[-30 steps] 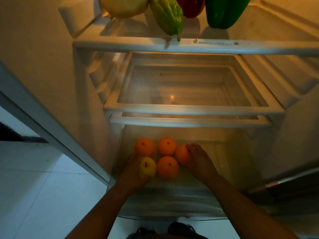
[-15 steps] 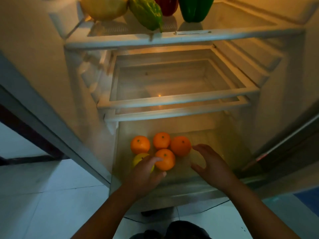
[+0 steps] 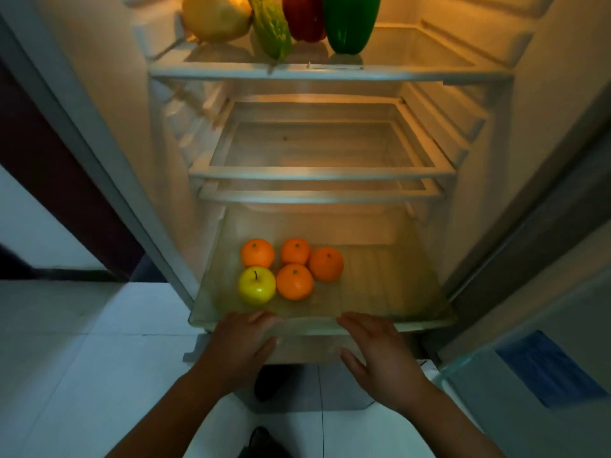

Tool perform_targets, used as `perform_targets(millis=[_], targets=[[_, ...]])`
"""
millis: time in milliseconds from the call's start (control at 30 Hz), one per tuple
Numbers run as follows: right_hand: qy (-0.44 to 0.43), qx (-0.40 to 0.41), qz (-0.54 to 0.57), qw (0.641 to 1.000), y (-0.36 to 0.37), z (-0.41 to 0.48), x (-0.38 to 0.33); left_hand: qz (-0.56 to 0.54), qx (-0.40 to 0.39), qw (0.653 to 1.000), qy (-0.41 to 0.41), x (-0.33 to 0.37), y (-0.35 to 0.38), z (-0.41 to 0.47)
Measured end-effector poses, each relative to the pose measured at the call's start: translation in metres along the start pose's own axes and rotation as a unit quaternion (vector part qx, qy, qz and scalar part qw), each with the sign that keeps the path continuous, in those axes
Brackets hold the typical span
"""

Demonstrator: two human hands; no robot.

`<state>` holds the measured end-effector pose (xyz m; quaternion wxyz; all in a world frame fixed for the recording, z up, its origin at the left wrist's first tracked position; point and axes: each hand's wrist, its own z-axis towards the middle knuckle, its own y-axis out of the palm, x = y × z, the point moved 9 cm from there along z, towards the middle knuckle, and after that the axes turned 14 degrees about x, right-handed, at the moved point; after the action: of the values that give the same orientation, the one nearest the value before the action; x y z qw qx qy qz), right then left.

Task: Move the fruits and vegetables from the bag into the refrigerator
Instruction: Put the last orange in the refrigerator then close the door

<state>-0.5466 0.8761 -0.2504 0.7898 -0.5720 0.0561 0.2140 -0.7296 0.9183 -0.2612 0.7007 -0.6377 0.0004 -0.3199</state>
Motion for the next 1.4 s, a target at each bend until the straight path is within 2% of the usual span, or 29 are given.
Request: perform_targets(millis=[100, 300, 600, 800, 1033, 1200, 1400], targets=[[-0.002, 0.019, -0.023, 1.000, -0.001, -0.018, 0.003, 0.056, 0.001, 0.997, -0.049, -0.002, 0.002, -0.017], [0.013, 0.007, -0.110, 0.994, 0.004, -0.034, 0.004, -0.003, 0.029, 0.994, -0.102, 0.004, -0.004, -0.046], [-0.021, -0.013, -0.146, 0.989, 0.026, -0.020, 0.014, 0.120, 0.011, 0.992, -0.039, -0.005, 0.016, -0.034], [-0.035, -0.010, -0.124, 0.992, 0.039, 0.007, 0.027, 0.074, 0.034, 0.996, -0.024, -0.016, 0.020, -0.001], [0.000, -0.010, -0.098, 0.995, 0.053, 0.046, 0.043, 0.017, 0.055, 0.998, -0.013, -0.036, 0.022, 0.043], [0.015, -0.013, -0.103, 0.994, 0.061, 0.070, 0.055, 0.021, 0.045, 0.999, -0.022, -0.046, 0.022, 0.068], [0.030, 0.002, -0.084, 0.996, 0.063, 0.083, 0.057, 0.061, 0.058, 0.996, 0.023, -0.056, 0.023, 0.080]])
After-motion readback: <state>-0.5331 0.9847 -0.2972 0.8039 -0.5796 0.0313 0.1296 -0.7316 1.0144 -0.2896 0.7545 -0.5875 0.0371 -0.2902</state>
